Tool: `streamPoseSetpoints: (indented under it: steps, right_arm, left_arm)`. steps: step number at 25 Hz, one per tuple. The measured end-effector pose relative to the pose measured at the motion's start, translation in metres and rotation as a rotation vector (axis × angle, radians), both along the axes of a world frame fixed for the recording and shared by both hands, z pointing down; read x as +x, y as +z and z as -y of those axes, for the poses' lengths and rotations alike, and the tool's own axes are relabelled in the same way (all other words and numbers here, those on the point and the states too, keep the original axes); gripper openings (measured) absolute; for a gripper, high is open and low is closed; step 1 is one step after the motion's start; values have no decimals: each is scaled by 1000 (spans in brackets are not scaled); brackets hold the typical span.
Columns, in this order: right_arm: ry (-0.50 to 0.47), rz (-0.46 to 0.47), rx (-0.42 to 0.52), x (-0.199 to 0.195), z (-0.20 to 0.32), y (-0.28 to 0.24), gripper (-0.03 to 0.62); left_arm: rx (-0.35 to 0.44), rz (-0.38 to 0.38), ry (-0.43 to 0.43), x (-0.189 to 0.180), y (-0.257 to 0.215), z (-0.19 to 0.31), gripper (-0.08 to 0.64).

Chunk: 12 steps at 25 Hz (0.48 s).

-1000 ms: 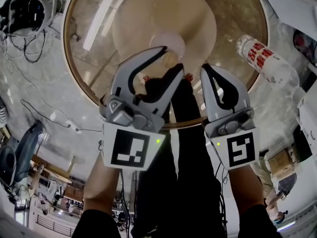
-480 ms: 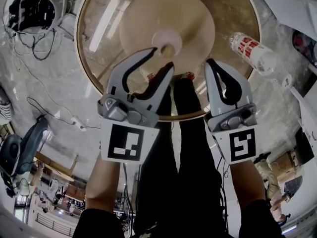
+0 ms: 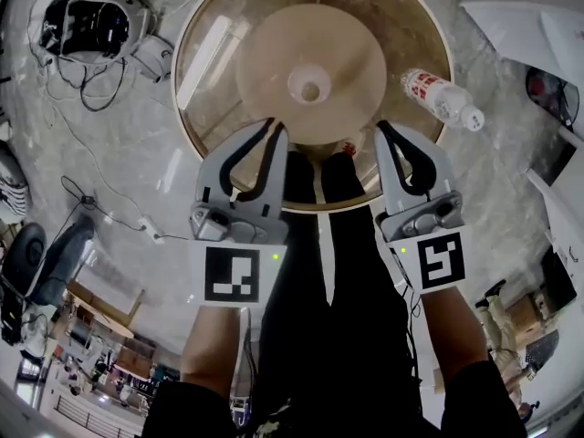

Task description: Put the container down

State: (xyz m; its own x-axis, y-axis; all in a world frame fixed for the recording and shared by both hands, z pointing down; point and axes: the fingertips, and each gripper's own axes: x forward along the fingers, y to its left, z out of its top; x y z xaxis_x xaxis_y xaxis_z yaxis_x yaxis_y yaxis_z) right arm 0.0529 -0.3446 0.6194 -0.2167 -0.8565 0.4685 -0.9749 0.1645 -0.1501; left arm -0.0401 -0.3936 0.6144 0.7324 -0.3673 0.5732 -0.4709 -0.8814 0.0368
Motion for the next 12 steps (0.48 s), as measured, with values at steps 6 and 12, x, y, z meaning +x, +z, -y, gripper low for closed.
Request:
streamPoseSetpoints:
  steps: [6, 12]
  right_arm:
    - [15, -4, 57, -10, -9, -67, -5]
    - [5, -12, 69, -26, -20, -125, -5]
  left_arm:
    - [28, 21, -38, -26, -60, -11, 13]
    - [46, 0, -98, -48, -133, -16, 12]
